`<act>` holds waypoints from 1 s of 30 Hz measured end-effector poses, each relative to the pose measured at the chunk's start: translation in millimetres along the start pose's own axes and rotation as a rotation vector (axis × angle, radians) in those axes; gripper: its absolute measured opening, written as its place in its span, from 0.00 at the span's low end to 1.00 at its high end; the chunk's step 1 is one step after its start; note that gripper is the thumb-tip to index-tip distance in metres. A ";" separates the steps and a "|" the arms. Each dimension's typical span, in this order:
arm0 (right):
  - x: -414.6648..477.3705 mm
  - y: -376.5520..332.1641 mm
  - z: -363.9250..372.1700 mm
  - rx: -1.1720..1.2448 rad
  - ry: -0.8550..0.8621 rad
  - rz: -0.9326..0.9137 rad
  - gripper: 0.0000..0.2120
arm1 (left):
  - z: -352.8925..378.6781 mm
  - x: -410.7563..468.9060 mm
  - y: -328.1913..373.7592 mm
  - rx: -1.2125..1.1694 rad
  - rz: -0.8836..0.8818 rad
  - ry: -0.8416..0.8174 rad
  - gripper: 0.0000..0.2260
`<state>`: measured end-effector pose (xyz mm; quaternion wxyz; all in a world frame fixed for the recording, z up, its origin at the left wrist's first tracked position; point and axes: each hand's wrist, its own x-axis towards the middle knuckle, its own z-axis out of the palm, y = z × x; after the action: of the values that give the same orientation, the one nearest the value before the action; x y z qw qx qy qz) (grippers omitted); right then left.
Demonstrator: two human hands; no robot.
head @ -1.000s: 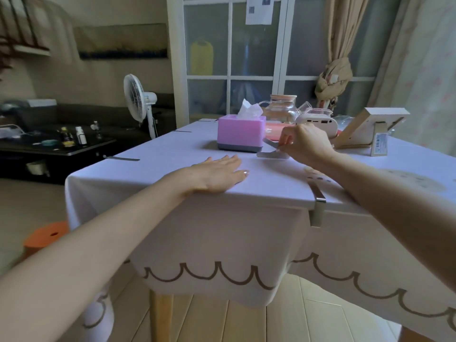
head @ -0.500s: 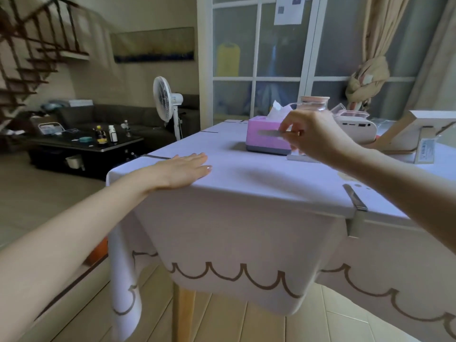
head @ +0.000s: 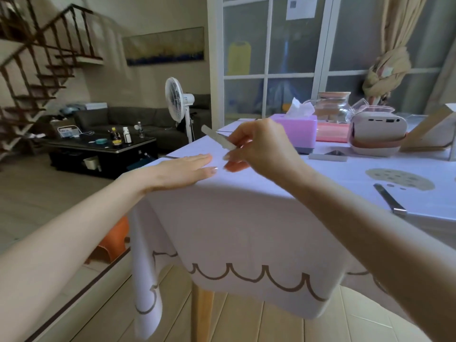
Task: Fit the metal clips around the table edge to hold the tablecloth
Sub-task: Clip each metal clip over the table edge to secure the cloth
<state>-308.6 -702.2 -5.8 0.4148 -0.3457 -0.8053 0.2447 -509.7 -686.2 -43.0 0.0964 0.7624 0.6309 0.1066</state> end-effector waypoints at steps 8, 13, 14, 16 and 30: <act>-5.4 20.4 24.6 0.060 0.110 0.040 0.06 | 2.5 -30.9 -19.5 0.102 0.170 0.218 0.45; -2.5 25.8 22.5 0.073 0.100 0.027 0.08 | 8.1 -26.1 -29.1 0.139 0.159 0.259 0.50; -3.0 26.0 22.7 0.049 0.108 0.018 0.08 | 8.7 -26.2 -28.7 0.154 0.155 0.265 0.50; -5.1 26.0 22.8 0.082 0.116 0.014 0.06 | 10.6 -25.9 -29.2 0.160 0.153 0.276 0.50; -8.1 25.0 26.6 0.127 0.197 -0.061 0.08 | 16.6 -26.0 -37.5 0.185 0.299 0.380 0.38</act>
<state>-318.6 -695.2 -41.1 0.5202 -0.3164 -0.7537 0.2473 -545.0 -705.0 -70.5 -0.1108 0.8190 0.5251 0.2031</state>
